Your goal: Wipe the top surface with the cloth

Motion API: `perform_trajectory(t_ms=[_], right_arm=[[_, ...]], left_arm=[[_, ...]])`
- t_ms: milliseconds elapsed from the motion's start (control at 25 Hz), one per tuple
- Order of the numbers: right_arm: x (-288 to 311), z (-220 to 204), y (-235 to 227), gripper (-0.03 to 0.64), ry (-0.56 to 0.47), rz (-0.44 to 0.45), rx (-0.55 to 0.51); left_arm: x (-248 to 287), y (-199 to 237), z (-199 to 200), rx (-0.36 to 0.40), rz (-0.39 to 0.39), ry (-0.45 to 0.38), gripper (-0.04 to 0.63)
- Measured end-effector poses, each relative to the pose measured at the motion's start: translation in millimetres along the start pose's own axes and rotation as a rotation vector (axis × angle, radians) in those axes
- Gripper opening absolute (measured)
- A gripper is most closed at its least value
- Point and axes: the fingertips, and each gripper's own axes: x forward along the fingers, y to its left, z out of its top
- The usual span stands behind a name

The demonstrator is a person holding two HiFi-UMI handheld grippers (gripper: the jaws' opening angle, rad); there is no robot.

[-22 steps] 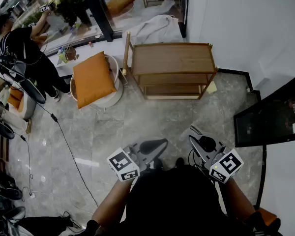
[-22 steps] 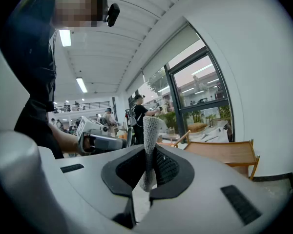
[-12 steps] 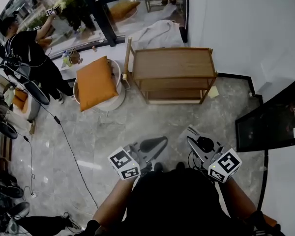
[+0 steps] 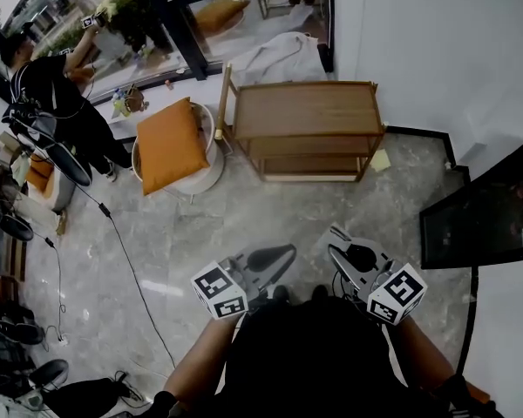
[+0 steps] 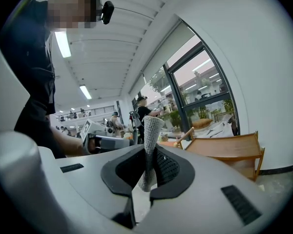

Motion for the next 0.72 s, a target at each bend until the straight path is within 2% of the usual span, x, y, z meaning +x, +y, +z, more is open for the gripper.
perform_trajectory(t_ms=[200,400,600,720], right_arm=[[-12,-7,-17,0.037,0.016,-0.009,0.007],[-23,-24,-47,0.037,0.047,-0.113,0.068],[-4,-24,-70,0.037,0.040,-0.134,0.090],[15,-17,-86,0.037,0.044,-0.147,0.086]], left_arm=[[13,-1,-10,-0.007,0.047,0.017,0.012],[23,-1,-24,-0.031,0.056,0.051,0.012],[31,33,-24,-0.063,0.061,0.057,0.012],[41,59,-17,-0.057,0.050,0.061,0.012]])
